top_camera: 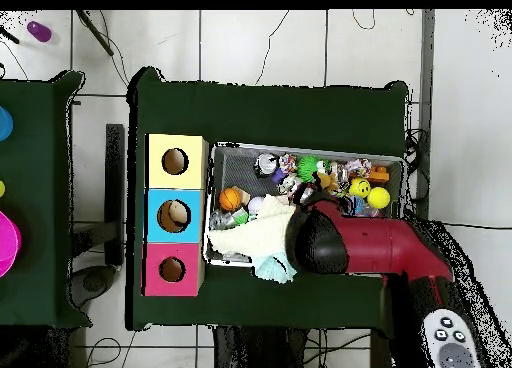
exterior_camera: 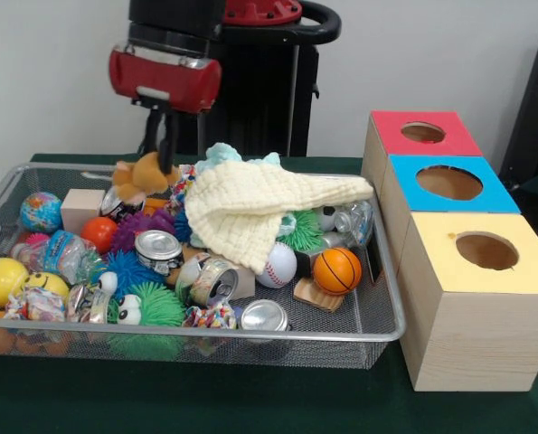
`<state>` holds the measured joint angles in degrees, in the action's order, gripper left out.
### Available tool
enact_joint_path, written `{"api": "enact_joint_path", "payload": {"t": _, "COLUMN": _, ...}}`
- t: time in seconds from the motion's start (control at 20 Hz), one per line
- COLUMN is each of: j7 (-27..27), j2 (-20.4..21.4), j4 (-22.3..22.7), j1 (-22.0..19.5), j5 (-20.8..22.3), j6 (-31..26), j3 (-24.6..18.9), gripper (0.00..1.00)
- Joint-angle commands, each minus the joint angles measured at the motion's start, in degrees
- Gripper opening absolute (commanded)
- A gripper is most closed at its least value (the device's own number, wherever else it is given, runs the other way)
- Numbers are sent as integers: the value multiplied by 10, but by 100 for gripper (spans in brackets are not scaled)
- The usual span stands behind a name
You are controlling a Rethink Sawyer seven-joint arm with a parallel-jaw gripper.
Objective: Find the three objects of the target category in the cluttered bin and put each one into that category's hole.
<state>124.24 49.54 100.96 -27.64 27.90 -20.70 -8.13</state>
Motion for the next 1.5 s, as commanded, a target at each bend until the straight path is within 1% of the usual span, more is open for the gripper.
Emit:
{"api": "enact_joint_path", "payload": {"t": 0.05, "j7": 121, "j2": 58, "j4": -70, "j1": 101, "j5": -64, "j6": -298, "j3": 83, "gripper": 0}}
{"api": "enact_joint_path", "payload": {"t": 0.1, "j7": 115, "j2": 61, "j4": -97, "j1": 114, "j5": -68, "j6": -354, "j3": 88, "gripper": 0}}
{"api": "enact_joint_path", "payload": {"t": 0.2, "j7": 116, "j2": 62, "j4": -120, "j1": 124, "j5": -78, "j6": -403, "j3": 92, "gripper": 0}}
{"api": "enact_joint_path", "payload": {"t": 0.3, "j7": 134, "j2": 63, "j4": -124, "j1": 136, "j5": -84, "j6": -414, "j3": 99, "gripper": 0}}
{"api": "enact_joint_path", "payload": {"t": 0.4, "j7": 160, "j2": 67, "j4": -114, "j1": 154, "j5": -82, "j6": -411, "j3": 111, "gripper": 0}}
{"api": "enact_joint_path", "payload": {"t": 0.55, "j7": 213, "j2": 69, "j4": -91, "j1": 189, "j5": -74, "j6": -393, "j3": 133, "gripper": 0}}
{"api": "enact_joint_path", "payload": {"t": 0.6, "j7": 245, "j2": 67, "j4": -80, "j1": 208, "j5": -73, "j6": -382, "j3": 143, "gripper": 0}}
{"api": "enact_joint_path", "payload": {"t": 0.7, "j7": 283, "j2": 56, "j4": -71, "j1": 235, "j5": -72, "j6": -364, "j3": 159, "gripper": 0}}
{"api": "enact_joint_path", "payload": {"t": 0.75, "j7": 293, "j2": 51, "j4": -70, "j1": 246, "j5": -67, "j6": -355, "j3": 166, "gripper": 0}}
{"api": "enact_joint_path", "payload": {"t": 0.8, "j7": 317, "j2": 43, "j4": -66, "j1": 263, "j5": -62, "j6": -338, "j3": 177, "gripper": 0}}
{"api": "enact_joint_path", "payload": {"t": 1.0, "j7": 362, "j2": 9, "j4": -65, "j1": 296, "j5": -63, "j6": -296, "j3": 205, "gripper": 0}}
{"api": "enact_joint_path", "payload": {"t": 1.15, "j7": 376, "j2": -9, "j4": -71, "j1": 310, "j5": -67, "j6": -283, "j3": 220, "gripper": 0}}
{"api": "enact_joint_path", "payload": {"t": 1.3, "j7": 411, "j2": -34, "j4": -71, "j1": 331, "j5": -65, "j6": -259, "j3": 234, "gripper": 0}}
{"api": "enact_joint_path", "payload": {"t": 1.5, "j7": 457, "j2": -70, "j4": -60, "j1": 363, "j5": -62, "j6": -219, "j3": 254, "gripper": 0}}
